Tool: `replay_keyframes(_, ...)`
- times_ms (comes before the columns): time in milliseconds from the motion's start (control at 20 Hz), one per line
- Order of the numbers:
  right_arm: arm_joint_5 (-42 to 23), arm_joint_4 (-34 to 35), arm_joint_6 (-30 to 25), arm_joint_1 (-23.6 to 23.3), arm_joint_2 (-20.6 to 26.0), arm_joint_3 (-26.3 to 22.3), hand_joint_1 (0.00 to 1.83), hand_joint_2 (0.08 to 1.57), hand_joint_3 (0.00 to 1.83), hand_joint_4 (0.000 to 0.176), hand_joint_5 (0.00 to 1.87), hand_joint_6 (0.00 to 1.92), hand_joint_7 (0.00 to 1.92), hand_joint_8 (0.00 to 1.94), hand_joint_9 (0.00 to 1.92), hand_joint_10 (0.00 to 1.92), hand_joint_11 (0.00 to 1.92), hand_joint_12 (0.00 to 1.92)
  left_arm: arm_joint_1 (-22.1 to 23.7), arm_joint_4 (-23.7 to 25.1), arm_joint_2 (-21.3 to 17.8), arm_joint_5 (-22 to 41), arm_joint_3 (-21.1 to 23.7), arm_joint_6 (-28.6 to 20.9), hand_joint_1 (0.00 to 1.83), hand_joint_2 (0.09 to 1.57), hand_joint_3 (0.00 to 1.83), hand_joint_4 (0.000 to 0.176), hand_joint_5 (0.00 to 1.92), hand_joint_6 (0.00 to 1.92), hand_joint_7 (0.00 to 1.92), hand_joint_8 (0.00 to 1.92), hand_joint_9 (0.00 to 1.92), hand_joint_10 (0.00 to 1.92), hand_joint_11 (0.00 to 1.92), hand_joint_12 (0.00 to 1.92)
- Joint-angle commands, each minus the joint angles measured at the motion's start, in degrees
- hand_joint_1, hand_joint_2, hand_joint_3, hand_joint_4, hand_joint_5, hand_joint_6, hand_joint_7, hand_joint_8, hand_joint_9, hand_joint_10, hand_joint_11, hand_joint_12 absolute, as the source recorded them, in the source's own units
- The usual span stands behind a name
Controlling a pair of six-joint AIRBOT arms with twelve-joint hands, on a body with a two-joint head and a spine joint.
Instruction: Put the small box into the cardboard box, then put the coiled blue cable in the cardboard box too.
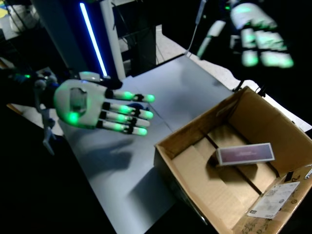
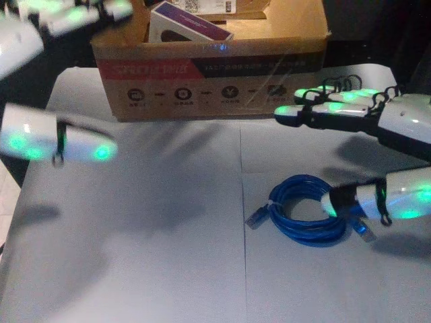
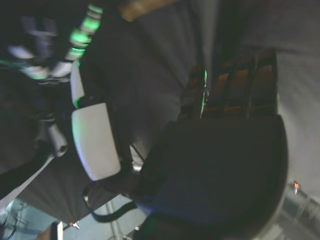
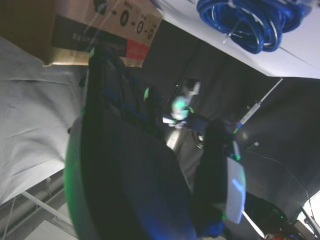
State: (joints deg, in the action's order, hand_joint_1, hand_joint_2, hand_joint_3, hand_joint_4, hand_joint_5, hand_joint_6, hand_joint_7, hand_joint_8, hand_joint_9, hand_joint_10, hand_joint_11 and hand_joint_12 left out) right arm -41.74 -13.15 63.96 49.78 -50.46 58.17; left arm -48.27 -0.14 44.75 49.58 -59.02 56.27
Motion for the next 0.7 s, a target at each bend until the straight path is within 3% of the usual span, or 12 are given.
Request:
replay_keyframes(0, -6.4, 0.5, -0.3, -0.7, -0.4, 0.0, 0.68, 0.88, 0.00, 0.176, 0.10, 0.00, 0.00, 0.00, 0.00, 0.00, 0.00, 0.00, -1.0, -2.5, -0.4, 9.9, 0.4, -0.1, 0.45, 0.85, 0.00, 0.176, 0.02, 0.00, 0.00, 0.00, 0.00, 0.00, 0.00, 0.00)
replay_keyframes(150, -6.0, 0.0, -0.3, -0.7, -1.7, 0.1, 0.76, 0.80, 0.00, 0.176, 0.00, 0.00, 0.00, 0.00, 0.00, 0.00, 0.00, 0.00, -6.5, -6.0, -0.4, 15.0, 2.4, -0.2, 0.47, 0.82, 0.00, 0.176, 0.00, 0.00, 0.00, 0.00, 0.00, 0.00, 0.00, 0.00)
replay_keyframes(650, 4.6, -2.1, -0.3, -0.7, -9.0, 5.4, 0.77, 0.84, 0.01, 0.176, 0.00, 0.00, 0.00, 0.00, 0.00, 0.00, 0.00, 0.00, -9.3, -8.3, 0.1, 17.0, 3.2, -0.7, 0.55, 0.83, 0.00, 0.176, 0.00, 0.00, 0.00, 0.00, 0.00, 0.00, 0.00, 0.00)
